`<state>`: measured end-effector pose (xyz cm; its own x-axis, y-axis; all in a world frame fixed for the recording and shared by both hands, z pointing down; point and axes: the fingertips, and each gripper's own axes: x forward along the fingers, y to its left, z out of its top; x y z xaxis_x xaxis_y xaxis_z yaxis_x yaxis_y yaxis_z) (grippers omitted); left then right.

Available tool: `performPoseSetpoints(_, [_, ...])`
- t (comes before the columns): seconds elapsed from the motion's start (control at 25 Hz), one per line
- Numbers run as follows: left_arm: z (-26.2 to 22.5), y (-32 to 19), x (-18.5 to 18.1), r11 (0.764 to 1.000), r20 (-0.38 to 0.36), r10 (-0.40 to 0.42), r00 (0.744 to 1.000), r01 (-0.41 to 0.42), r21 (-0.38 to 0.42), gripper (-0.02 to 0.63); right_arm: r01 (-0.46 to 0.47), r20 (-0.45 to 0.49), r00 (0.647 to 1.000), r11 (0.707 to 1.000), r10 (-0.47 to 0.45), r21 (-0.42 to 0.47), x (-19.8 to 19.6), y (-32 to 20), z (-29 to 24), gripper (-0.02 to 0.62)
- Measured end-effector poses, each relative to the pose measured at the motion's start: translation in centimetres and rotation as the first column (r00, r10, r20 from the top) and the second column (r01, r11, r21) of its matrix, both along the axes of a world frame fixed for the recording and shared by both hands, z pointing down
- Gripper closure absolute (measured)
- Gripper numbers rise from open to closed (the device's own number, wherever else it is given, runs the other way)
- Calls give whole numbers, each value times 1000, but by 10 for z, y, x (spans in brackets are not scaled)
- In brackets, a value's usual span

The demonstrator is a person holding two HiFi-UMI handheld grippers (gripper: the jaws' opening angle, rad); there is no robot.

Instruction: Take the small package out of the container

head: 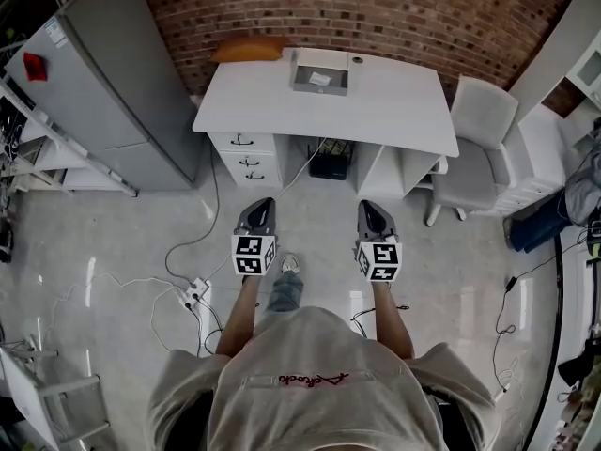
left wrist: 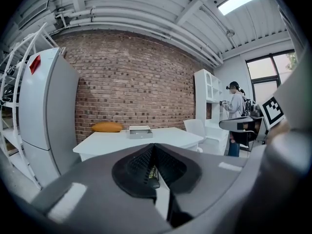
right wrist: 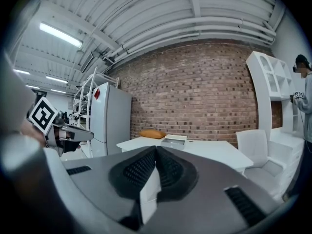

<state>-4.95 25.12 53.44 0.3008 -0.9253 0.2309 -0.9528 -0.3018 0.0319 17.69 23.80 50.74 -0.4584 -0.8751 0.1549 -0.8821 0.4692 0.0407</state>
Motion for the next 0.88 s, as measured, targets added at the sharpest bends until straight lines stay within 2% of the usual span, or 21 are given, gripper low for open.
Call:
performPoseSetpoints(0.6, [-26, -130, -45, 999, -4, 32, 999, -32, 40, 597, -2, -31, 1000, 1000, 3, 32, -59, -128, -26, 586])
performPoseSetpoints(0.88, [-28, -186, -62, 998, -11, 61, 998, -61, 34, 597, -14, -38, 999, 999, 16, 43, -84, -179, -33, 586])
